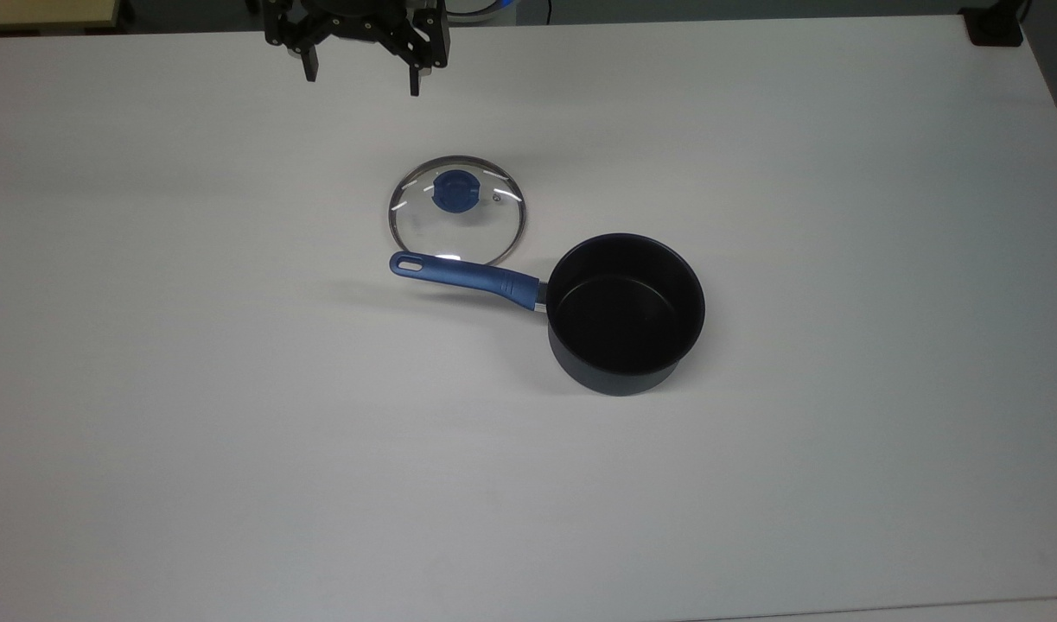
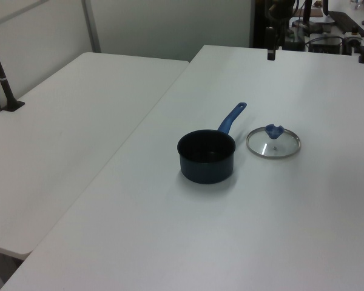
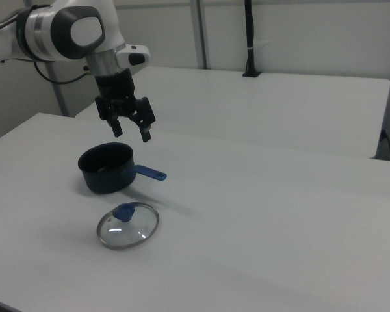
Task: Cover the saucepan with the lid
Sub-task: 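Move the gripper down over the glass lid's blue knob, then close the gripper on the blue knob of the glass lid, then lift the lid and carry it over the navy saucepan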
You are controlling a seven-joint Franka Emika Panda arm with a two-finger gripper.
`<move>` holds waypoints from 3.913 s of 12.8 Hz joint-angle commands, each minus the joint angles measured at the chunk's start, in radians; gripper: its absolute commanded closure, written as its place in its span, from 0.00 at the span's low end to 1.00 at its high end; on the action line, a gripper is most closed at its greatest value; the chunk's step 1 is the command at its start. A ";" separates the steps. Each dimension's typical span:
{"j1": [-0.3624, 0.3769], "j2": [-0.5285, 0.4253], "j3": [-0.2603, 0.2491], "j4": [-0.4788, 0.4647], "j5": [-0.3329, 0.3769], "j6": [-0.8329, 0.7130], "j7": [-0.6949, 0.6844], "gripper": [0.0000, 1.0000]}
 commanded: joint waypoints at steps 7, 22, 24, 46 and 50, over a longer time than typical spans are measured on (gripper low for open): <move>0.014 0.048 -0.006 -0.009 0.042 -0.014 -0.019 0.00; 0.103 0.130 0.004 -0.417 -0.004 0.407 -0.036 0.09; 0.103 0.127 0.011 -0.411 -0.004 0.405 -0.025 0.09; 0.235 0.453 0.011 0.359 0.109 -0.030 0.349 0.63; 0.273 0.484 0.015 0.410 0.111 -0.027 0.408 0.62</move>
